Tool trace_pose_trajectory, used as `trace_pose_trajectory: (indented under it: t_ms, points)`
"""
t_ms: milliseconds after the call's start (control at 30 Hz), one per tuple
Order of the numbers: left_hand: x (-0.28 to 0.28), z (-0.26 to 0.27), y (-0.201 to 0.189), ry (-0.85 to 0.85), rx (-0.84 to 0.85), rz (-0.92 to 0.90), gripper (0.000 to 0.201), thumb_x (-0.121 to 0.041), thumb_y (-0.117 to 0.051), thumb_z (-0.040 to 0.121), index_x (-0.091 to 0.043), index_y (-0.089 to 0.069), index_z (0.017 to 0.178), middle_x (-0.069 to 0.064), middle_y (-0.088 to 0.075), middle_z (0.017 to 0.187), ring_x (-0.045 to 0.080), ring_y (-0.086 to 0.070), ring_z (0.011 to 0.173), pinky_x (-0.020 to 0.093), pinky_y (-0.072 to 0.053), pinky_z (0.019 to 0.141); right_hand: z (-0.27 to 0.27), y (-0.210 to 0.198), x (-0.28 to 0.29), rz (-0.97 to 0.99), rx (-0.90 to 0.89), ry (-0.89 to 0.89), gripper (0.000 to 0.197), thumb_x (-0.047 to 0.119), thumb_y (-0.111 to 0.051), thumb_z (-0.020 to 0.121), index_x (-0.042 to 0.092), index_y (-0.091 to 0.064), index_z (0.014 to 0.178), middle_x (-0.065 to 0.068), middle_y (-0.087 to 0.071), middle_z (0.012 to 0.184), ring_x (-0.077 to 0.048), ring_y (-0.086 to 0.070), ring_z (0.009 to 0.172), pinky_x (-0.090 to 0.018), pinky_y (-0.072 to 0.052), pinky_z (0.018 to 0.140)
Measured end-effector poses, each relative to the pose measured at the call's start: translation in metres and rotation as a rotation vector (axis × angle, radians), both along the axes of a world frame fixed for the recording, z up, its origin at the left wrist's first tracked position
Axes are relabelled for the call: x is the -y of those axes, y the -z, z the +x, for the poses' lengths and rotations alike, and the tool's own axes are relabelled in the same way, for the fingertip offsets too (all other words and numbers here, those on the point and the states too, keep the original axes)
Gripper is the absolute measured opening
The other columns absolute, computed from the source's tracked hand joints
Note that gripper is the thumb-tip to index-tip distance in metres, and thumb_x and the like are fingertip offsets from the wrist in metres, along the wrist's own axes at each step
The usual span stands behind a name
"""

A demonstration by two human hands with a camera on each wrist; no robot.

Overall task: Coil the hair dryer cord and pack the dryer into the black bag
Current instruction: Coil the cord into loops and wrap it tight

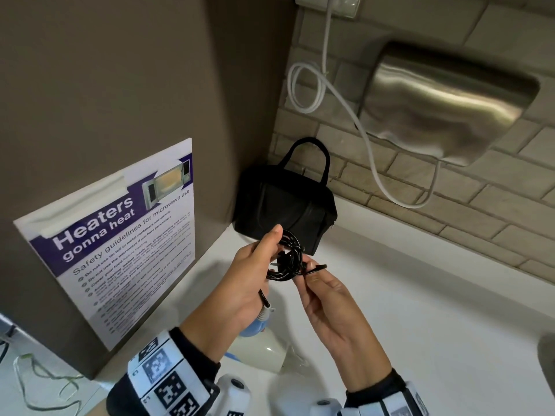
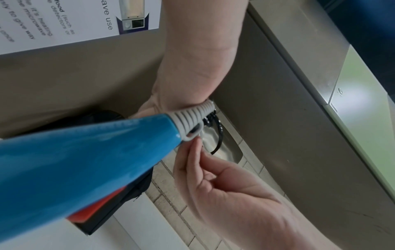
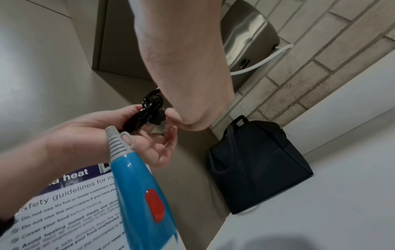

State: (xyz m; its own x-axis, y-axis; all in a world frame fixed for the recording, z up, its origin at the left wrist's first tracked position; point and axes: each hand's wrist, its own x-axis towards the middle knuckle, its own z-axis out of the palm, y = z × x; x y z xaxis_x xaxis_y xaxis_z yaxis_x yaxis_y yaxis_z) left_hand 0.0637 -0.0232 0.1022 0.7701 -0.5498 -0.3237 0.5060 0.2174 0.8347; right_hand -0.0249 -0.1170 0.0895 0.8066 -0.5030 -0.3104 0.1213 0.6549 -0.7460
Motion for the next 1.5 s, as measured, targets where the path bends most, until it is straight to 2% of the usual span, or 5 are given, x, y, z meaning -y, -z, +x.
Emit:
trace_pose_trajectory:
  t_ms: [133, 467, 800, 1300, 1500]
  points:
    - [0.0, -0.002, 0.001, 0.002, -0.02, -0.057, 0.049, -0.041, -0.06, 0.088, 0.003, -0.065, 0.107, 0.015, -0.073, 0.098, 0.018, -0.069, 0.092, 0.025, -0.049, 0.084, 0.001, 0.001, -0.003, 0.099, 0.014, -0.055, 0.044, -0.011, -0.036, 0.095, 0.001, -0.077, 0.084, -0.014, -0.074, 0.096, -0.016, -0.072, 0.086, -0.022, -0.058, 0.078]
    - [0.001, -0.005, 0.0, 0.013, -0.026, -0.166, 0.035, -0.035, -0.059, 0.09, -0.006, -0.067, 0.107, 0.012, -0.073, 0.1, 0.018, -0.07, 0.095, 0.03, -0.05, 0.088, 0.014, -0.002, -0.005, 0.249, 0.018, -0.117, 0.034, -0.015, -0.033, 0.092, -0.006, -0.066, 0.095, -0.019, -0.069, 0.092, -0.021, -0.064, 0.085, -0.021, -0.058, 0.063]
    - [0.002, 0.002, 0.001, 0.07, 0.068, -0.207, 0.032, -0.034, -0.051, 0.095, -0.008, -0.068, 0.097, 0.009, -0.073, 0.09, 0.017, -0.068, 0.087, 0.028, -0.051, 0.082, 0.014, -0.013, -0.01, 0.276, -0.09, -0.14, 0.009, 0.003, -0.061, 0.081, 0.005, -0.07, 0.082, -0.006, -0.065, 0.069, -0.01, -0.06, 0.055, -0.022, -0.052, 0.053]
    - [-0.002, -0.001, -0.001, 0.115, 0.464, -0.066, 0.043, -0.053, -0.053, 0.088, -0.015, -0.068, 0.104, 0.015, -0.07, 0.106, 0.03, -0.066, 0.104, 0.05, -0.047, 0.099, -0.001, -0.036, -0.004, 0.368, 0.065, -0.297, 0.042, 0.009, -0.061, 0.067, 0.005, -0.065, 0.108, -0.012, -0.058, 0.11, -0.022, -0.053, 0.095, -0.031, -0.041, 0.09]
    - [-0.004, -0.007, -0.01, 0.139, 0.588, -0.083, 0.03, -0.032, -0.046, 0.097, -0.015, -0.067, 0.109, -0.001, -0.073, 0.111, 0.016, -0.066, 0.107, 0.04, -0.048, 0.098, -0.009, -0.051, -0.019, -0.12, -0.041, -0.361, 0.028, 0.021, -0.058, 0.092, 0.012, -0.063, 0.118, -0.008, -0.069, 0.112, -0.02, -0.064, 0.102, -0.039, -0.043, 0.103]
